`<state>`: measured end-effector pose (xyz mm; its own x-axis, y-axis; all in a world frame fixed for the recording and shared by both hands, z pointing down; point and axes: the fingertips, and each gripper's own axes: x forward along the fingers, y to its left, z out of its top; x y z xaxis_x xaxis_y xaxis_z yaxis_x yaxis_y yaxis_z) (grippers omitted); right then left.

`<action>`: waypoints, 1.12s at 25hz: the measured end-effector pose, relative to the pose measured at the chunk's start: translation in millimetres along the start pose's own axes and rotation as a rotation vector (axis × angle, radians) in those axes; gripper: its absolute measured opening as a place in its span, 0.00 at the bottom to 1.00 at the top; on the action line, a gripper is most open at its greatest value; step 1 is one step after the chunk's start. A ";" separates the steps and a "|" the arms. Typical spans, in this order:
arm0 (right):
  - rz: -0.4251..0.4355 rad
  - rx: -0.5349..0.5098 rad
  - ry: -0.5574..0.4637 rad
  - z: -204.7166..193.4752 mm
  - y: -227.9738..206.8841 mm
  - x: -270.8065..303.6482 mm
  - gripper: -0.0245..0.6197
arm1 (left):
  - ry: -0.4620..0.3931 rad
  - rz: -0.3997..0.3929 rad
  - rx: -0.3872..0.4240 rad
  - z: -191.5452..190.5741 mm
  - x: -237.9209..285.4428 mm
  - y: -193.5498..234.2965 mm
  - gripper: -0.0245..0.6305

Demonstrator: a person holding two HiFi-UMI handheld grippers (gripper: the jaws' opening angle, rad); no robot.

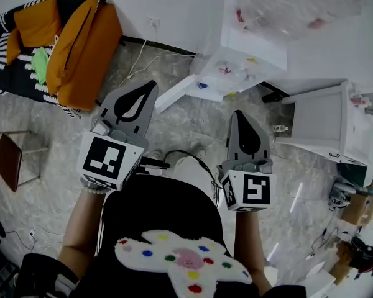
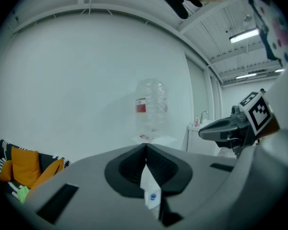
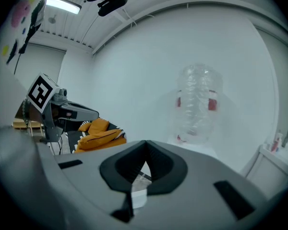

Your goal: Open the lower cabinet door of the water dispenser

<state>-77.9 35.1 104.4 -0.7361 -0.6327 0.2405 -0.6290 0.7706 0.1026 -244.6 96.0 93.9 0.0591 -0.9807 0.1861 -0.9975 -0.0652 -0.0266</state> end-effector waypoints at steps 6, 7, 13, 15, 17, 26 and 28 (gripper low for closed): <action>-0.009 -0.003 0.034 -6.3 -0.5 -1.6 0.05 | 0.001 -0.011 -0.002 -0.9 0.2 -1.6 0.06; -0.010 -0.007 0.038 -5.8 -0.2 -1.8 0.05 | 0.001 -0.012 -0.003 -0.9 0.1 -1.9 0.06; -0.010 -0.006 0.046 -8.5 0.2 -3.8 0.05 | -0.008 -0.025 -0.007 0.7 1.0 -6.9 0.06; -0.013 -0.011 0.060 -8.8 1.3 -4.5 0.05 | -0.004 -0.028 -0.008 -0.5 0.8 -7.7 0.06; -0.013 -0.012 0.065 -9.0 2.7 -4.9 0.05 | 0.002 -0.029 -0.008 -2.5 0.4 -7.6 0.06; -0.006 0.003 0.042 -9.5 5.9 -6.4 0.05 | 0.006 -0.031 -0.010 -4.6 -2.9 -7.6 0.06; -0.008 -0.001 0.057 -9.8 6.0 -6.6 0.05 | 0.006 -0.031 -0.010 -4.9 -2.5 -7.7 0.06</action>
<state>-74.3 44.6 112.9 -0.7158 -0.6333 0.2942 -0.6342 0.7659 0.1055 -237.2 99.9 98.5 0.0900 -0.9771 0.1929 -0.9955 -0.0938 -0.0109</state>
